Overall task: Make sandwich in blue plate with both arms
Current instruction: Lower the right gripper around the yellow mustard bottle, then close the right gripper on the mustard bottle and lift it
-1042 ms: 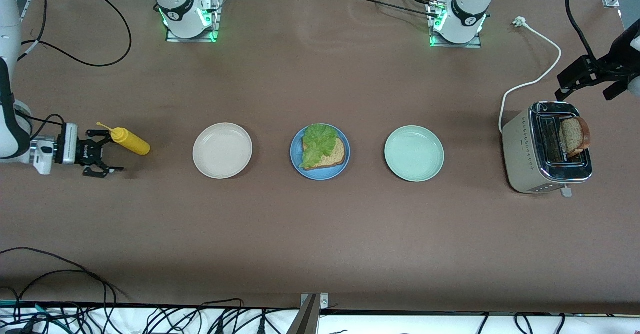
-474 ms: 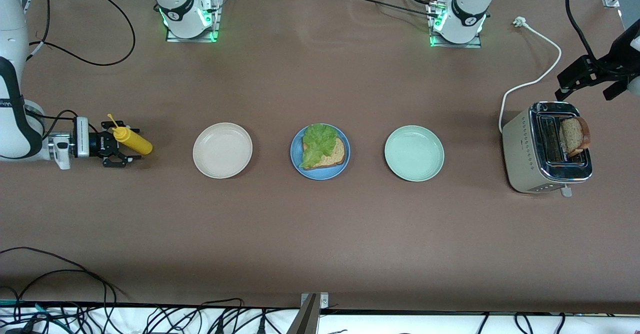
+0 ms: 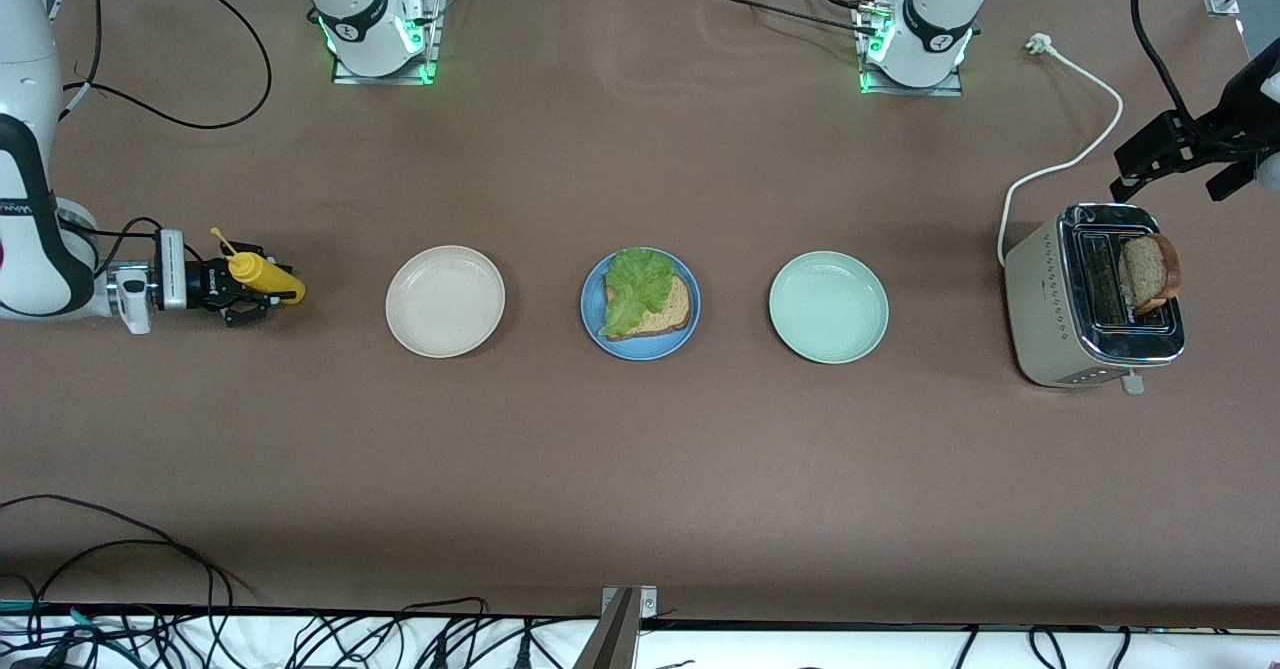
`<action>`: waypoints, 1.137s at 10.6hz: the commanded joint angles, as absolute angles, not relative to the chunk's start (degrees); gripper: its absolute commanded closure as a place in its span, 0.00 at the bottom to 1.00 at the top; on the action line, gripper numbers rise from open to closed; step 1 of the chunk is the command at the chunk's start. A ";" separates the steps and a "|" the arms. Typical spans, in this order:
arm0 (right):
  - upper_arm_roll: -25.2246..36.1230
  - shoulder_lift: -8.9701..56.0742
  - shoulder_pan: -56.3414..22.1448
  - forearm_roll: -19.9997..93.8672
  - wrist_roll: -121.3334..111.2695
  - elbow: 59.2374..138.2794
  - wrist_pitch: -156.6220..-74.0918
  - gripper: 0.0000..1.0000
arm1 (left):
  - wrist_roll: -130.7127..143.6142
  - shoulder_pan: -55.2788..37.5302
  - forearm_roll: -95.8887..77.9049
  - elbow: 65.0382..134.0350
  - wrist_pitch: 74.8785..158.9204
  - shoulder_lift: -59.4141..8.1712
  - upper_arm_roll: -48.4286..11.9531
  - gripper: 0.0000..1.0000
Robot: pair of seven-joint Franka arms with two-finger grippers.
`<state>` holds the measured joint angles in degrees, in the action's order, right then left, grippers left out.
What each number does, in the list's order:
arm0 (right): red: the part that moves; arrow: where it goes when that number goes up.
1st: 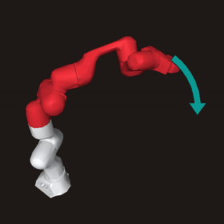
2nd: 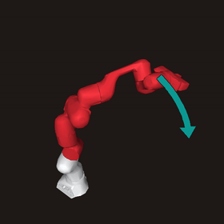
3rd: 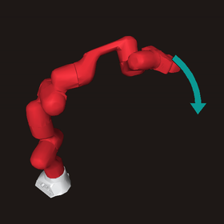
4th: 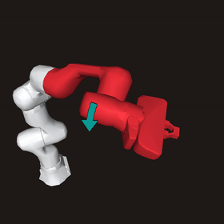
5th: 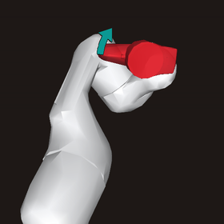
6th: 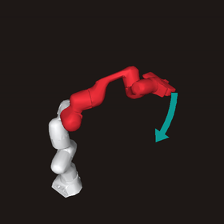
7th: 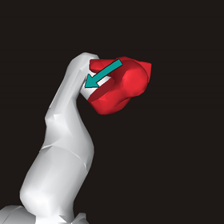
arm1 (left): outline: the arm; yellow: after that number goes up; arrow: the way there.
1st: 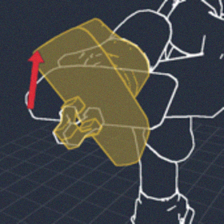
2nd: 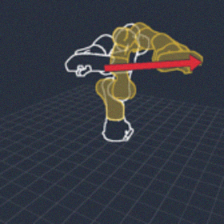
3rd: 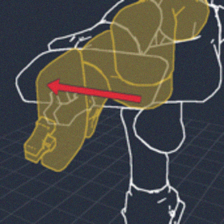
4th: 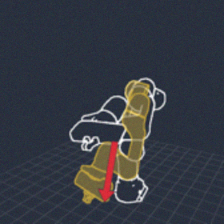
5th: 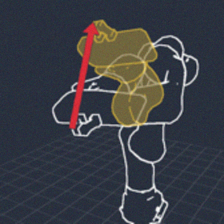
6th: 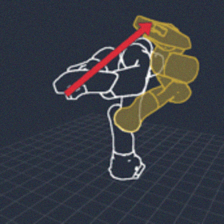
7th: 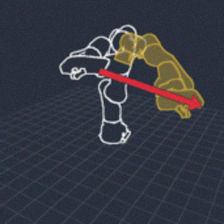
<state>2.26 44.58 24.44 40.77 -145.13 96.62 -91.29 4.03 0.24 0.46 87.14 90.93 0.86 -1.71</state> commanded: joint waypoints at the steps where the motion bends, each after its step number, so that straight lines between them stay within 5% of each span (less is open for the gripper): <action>1: 2.11 42.98 24.61 42.01 -143.63 97.91 -90.97 0.74 | 4.22 0.09 -0.53 86.04 89.82 0.79 -1.58 0.00; 12: 2.20 28.57 4.95 31.92 -99.53 97.65 -97.19 0.77 | 4.22 0.09 -0.53 86.04 89.82 0.79 -1.58 0.00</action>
<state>1.89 31.53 9.95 36.05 -107.28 96.55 -93.64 4.03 0.23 0.44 87.13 90.93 0.86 -1.71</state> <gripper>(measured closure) 0.767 0.000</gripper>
